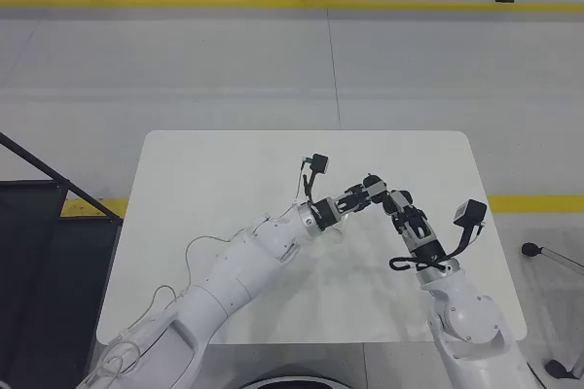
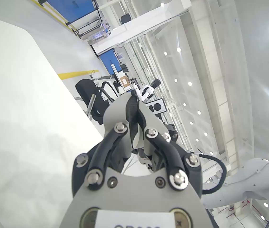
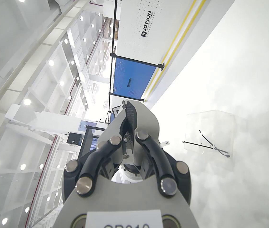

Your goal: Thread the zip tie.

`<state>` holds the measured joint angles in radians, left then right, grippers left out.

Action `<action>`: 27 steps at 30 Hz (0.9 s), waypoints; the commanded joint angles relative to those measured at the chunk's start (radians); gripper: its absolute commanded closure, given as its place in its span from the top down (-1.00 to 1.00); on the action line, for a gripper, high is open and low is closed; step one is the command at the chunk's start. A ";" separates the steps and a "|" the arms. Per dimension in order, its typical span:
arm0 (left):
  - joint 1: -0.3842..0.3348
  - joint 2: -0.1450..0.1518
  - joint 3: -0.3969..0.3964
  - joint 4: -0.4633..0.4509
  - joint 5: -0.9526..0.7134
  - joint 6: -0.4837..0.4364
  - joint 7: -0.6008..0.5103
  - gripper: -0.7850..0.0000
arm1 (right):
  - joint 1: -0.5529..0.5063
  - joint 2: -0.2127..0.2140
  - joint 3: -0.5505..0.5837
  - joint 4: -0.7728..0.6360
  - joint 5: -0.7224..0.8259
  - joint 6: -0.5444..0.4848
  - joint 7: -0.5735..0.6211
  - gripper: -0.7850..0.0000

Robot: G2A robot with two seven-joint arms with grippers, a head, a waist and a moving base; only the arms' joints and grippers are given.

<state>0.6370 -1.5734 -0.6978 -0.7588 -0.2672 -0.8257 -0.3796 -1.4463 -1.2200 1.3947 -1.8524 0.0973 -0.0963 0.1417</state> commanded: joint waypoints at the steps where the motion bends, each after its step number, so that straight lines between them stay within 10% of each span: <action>1: -0.001 -0.005 -0.002 0.006 0.002 -0.001 -0.003 -1.00 | -0.002 -0.001 0.002 0.001 0.002 -0.002 -0.001 -1.00; 12: -0.002 -0.021 -0.021 0.027 0.016 -0.005 -0.015 -1.00 | -0.008 -0.005 0.009 0.002 0.000 -0.003 0.000 -1.00; 13: -0.002 -0.022 -0.023 0.029 0.020 -0.005 -0.015 -1.00 | -0.009 -0.005 0.010 0.002 -0.001 -0.001 0.000 -0.67; 15: -0.004 -0.023 -0.028 0.032 0.028 -0.005 -0.011 -1.00 | -0.009 -0.005 0.012 0.002 -0.009 0.005 -0.004 0.95; 27: 0.005 0.028 -0.145 0.000 0.192 0.020 0.035 -1.00 | 0.002 0.001 0.052 -0.021 -0.103 0.029 0.055 1.00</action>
<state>0.6356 -1.5548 -0.8263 -0.7481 -0.0914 -0.8122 -0.3421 -1.4474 -1.2201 1.4433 -1.8709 0.0093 -0.0722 0.1807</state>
